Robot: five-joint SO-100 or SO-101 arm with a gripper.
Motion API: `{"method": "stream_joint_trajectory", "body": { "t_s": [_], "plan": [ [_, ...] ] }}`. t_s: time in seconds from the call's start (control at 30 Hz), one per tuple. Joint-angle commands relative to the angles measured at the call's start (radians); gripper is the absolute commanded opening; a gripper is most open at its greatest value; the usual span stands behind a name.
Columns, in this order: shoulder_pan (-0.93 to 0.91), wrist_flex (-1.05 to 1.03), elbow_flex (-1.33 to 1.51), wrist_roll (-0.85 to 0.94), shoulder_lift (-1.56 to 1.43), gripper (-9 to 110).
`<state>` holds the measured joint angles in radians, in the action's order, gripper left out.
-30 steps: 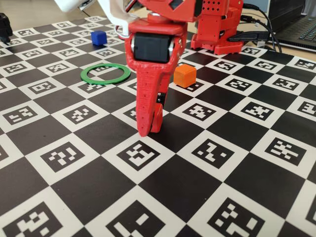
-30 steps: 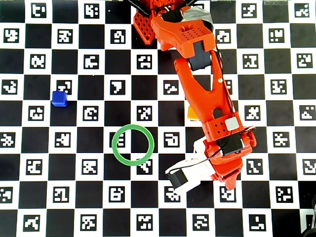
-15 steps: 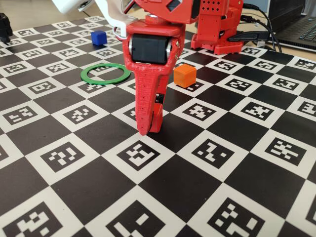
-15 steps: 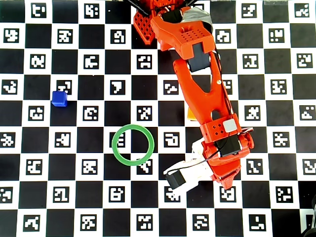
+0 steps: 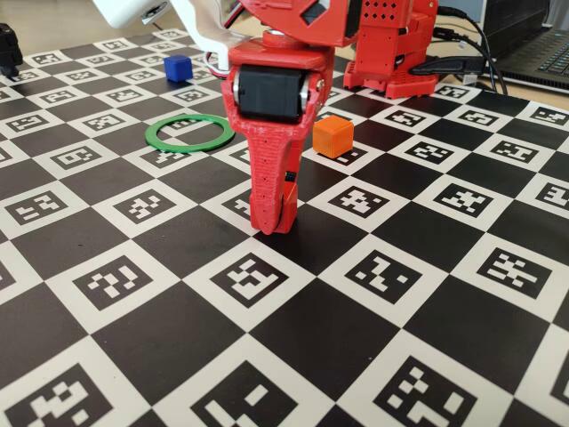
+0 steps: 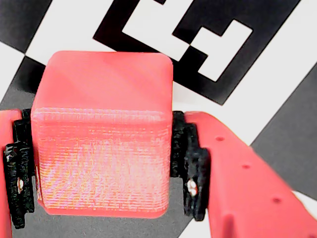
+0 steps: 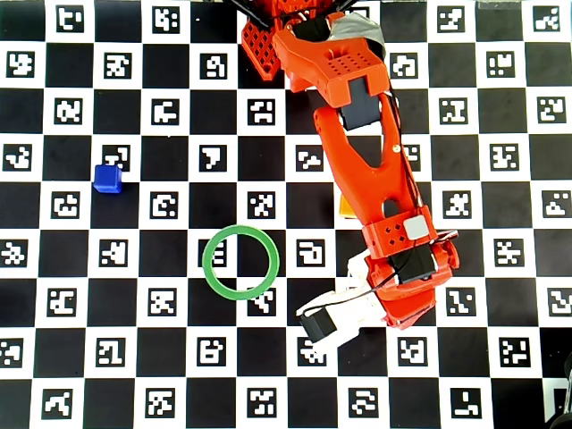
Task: Grab the red cube then put it in the green circle then put the blue cube on top and finally the orange cube on top
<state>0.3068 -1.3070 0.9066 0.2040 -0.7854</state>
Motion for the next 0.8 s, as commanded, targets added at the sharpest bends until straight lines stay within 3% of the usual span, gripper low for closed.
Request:
{"method": "stream_joint_trajectory", "body": {
  "t_s": [0.0,0.23,0.77],
  "plan": [
    [0.017,0.012,-0.003,0.017,-0.054,12],
    [0.023,-0.017,-0.002,0.005,-0.083,11],
    [-0.029,-0.129,0.176,-0.057,-0.445,11]
  ]
}}
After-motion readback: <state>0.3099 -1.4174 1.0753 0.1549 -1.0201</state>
